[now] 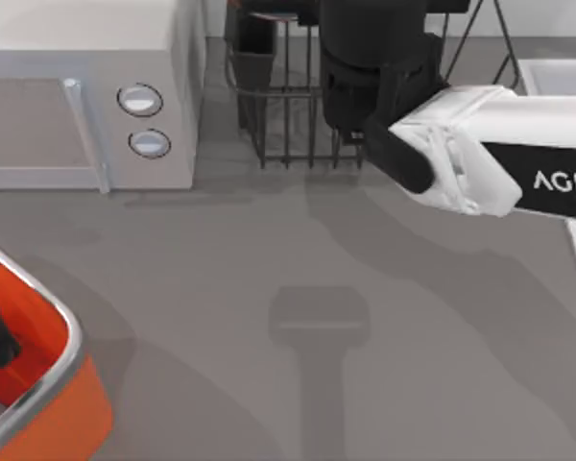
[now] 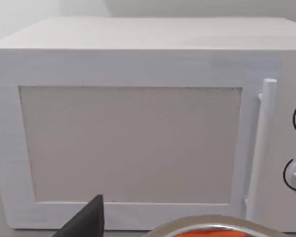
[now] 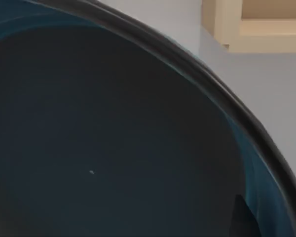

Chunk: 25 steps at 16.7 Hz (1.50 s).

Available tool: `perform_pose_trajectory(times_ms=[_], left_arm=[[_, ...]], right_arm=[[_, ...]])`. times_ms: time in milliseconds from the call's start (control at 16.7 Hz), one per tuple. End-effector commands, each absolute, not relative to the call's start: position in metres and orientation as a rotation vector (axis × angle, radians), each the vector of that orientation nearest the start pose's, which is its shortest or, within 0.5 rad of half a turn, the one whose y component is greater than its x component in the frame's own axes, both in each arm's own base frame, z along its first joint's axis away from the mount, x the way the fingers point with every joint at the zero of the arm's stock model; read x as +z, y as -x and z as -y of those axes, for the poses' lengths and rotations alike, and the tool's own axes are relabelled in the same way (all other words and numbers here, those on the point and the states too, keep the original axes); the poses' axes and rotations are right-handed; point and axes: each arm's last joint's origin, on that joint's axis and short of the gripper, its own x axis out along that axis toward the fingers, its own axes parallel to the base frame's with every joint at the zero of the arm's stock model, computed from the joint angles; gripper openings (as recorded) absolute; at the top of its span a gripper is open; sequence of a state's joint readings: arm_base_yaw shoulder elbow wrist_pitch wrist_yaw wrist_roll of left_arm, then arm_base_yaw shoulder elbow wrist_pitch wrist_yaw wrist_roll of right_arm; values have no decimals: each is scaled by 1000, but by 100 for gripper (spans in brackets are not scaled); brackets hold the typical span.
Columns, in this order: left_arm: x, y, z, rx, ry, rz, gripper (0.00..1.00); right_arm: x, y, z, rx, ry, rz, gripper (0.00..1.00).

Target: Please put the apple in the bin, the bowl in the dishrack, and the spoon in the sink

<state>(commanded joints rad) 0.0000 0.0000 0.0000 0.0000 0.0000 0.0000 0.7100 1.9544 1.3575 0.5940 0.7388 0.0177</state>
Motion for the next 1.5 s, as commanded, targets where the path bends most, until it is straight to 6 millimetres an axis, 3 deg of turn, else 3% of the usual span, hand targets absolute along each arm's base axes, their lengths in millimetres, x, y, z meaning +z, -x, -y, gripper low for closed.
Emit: perform_pose_trajectory(times_ms=[180,480,1260,1500], left_arm=[[160,-106,1,0,0,0,100],[160,-106,1,0,0,0,100],[160,-106,1,0,0,0,100],[160,-106,1,0,0,0,100]], right_arm=[[223,-379,-265,-10,0,1,0],[219,-382,-262,-10,0,0,0],[219,-382,-262,-10,0,0,98],[219,-382,-262,-10,0,0,100]])
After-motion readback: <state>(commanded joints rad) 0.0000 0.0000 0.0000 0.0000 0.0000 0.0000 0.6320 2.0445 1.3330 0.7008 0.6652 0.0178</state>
